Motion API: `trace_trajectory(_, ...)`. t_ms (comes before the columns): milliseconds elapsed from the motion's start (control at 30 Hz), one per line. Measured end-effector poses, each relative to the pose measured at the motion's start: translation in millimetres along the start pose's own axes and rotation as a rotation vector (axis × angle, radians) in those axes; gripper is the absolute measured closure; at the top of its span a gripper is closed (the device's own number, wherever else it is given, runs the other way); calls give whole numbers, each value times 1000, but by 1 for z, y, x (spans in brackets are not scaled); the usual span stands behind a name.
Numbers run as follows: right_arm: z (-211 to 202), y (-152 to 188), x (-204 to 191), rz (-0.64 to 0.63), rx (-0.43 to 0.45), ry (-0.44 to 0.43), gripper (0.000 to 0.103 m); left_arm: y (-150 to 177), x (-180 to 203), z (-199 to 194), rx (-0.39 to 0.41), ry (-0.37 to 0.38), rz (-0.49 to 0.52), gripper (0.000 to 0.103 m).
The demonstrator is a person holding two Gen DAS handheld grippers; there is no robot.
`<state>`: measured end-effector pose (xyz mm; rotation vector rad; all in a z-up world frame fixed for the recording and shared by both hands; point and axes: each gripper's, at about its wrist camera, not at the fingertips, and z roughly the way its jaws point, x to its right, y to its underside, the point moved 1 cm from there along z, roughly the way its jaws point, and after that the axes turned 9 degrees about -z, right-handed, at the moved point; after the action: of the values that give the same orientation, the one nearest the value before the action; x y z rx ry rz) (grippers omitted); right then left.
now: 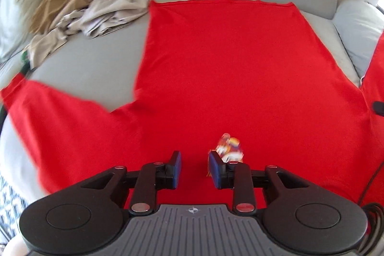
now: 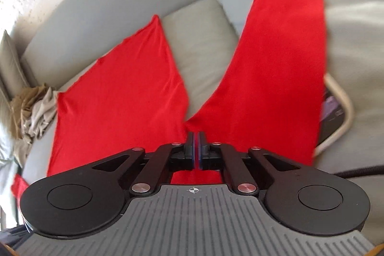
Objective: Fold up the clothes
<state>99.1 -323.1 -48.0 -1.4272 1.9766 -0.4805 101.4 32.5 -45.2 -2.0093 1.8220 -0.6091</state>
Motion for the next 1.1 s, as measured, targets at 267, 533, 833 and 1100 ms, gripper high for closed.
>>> trace_trajectory(267,-110,20,30,59,129,-109,51,26,1,-49,34,209,-95,70)
trace_trajectory(533,-109,19,95,252,185,-87,49,62,69,-35,-65,299,29,69)
trace_trajectory(833,-47,-38,191,452,207,-97,50,57,96,-26,-65,288,20,66)
trace_trajectory(1100,21,-113,229,515,315,-90,52,29,117,-19,-28,263,-2,64)
